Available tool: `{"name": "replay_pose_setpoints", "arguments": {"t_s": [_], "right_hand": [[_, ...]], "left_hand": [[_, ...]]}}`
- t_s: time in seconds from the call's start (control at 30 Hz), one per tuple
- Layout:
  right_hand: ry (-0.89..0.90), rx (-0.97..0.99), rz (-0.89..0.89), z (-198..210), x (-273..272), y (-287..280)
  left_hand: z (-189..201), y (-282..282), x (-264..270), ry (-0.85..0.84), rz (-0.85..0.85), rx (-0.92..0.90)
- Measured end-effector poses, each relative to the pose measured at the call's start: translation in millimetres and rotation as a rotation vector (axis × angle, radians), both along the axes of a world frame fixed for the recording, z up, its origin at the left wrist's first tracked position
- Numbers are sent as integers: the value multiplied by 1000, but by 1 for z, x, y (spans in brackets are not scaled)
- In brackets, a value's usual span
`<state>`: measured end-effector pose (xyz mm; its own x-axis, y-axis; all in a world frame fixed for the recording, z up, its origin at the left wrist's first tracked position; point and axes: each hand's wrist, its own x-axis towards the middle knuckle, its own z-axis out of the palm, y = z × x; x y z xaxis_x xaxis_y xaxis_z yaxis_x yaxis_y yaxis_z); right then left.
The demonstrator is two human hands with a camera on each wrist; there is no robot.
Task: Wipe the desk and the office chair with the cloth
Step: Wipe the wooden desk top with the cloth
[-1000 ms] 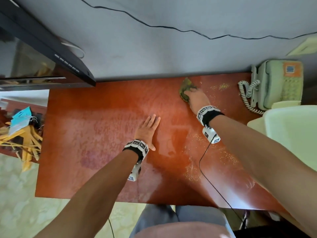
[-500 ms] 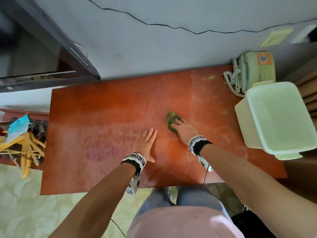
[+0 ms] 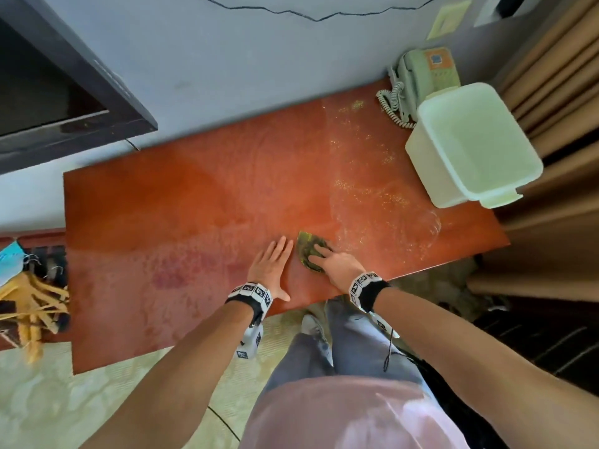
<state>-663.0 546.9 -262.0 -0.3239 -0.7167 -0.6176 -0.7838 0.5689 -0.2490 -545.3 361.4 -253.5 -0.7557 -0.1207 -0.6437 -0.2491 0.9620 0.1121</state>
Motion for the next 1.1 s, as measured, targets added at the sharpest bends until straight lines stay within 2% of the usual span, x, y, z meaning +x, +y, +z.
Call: {"name": "replay_pose_setpoints", "arguments": {"t_s": [0.13, 0.33, 0.57, 0.7, 0.83, 1.03, 1.1], "right_hand": [[4, 13, 71, 4, 24, 30], [9, 90, 169, 15, 30, 79], [28, 130, 139, 26, -5, 120], [27, 114, 168, 25, -22, 115], [23, 85, 246, 22, -17, 108], [-21, -76, 369, 13, 31, 58], [-26, -118, 397, 13, 51, 35]], "left_hand": [[-3, 5, 8, -35, -19, -18], [-2, 7, 7, -51, -27, -25], [-3, 10, 6, -54, -20, -39], [-2, 13, 5, -48, -21, -58], [1, 9, 2, -77, -58, -52], [32, -14, -26, -144, -210, -27], [39, -19, -33, -127, -210, -9]]}}
